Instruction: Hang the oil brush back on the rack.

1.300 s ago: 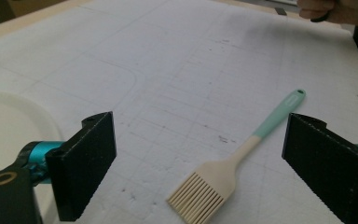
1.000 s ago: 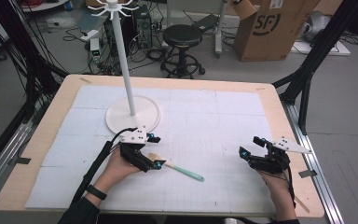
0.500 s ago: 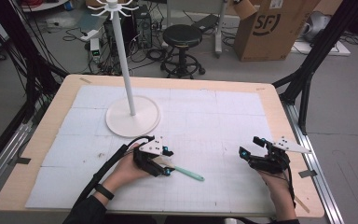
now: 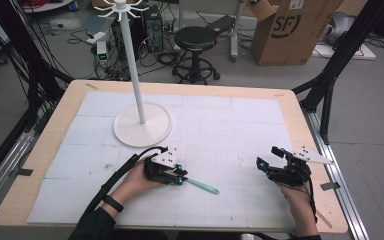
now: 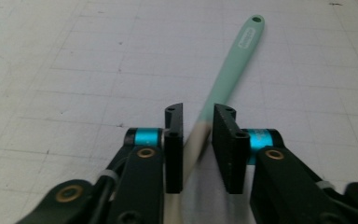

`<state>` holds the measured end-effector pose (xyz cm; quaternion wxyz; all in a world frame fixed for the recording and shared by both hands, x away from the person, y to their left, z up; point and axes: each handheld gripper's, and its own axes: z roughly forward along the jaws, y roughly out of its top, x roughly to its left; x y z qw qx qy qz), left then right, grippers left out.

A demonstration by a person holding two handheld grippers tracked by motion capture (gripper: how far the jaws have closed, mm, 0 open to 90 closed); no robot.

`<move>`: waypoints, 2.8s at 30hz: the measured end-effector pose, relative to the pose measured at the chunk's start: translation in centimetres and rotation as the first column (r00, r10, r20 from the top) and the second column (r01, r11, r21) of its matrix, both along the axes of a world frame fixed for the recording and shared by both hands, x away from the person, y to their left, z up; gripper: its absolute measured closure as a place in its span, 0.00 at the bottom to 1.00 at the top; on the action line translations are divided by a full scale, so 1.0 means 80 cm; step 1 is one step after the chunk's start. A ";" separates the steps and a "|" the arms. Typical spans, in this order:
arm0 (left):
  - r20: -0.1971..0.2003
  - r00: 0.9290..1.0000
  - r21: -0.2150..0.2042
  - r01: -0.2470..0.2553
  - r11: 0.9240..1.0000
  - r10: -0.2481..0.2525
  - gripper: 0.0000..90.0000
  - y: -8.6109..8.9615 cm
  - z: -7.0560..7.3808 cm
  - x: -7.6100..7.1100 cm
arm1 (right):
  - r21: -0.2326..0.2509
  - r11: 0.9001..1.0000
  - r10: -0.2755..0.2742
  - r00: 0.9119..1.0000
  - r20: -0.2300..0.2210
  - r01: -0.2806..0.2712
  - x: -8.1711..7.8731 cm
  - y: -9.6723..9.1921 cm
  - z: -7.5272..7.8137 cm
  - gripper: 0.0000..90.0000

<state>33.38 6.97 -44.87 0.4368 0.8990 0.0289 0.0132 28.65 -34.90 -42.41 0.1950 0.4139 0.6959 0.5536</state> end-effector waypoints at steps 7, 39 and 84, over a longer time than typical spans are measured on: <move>0.039 0.999 0.014 0.014 1.000 -0.014 0.87 -0.002 0.002 -0.004 | 0.003 1.000 0.001 1.000 0.002 -0.001 0.000 0.000 0.000 0.17; -0.020 1.000 0.020 -0.003 1.000 0.004 0.91 -0.003 0.003 0.000 | 0.015 1.000 0.003 1.000 0.002 -0.003 -0.001 -0.001 0.001 0.17; -0.087 0.870 -0.287 -0.489 0.824 0.486 0.92 0.210 0.159 -0.019 | 0.017 1.000 -0.017 1.000 -0.012 0.017 -0.001 -0.009 0.001 0.17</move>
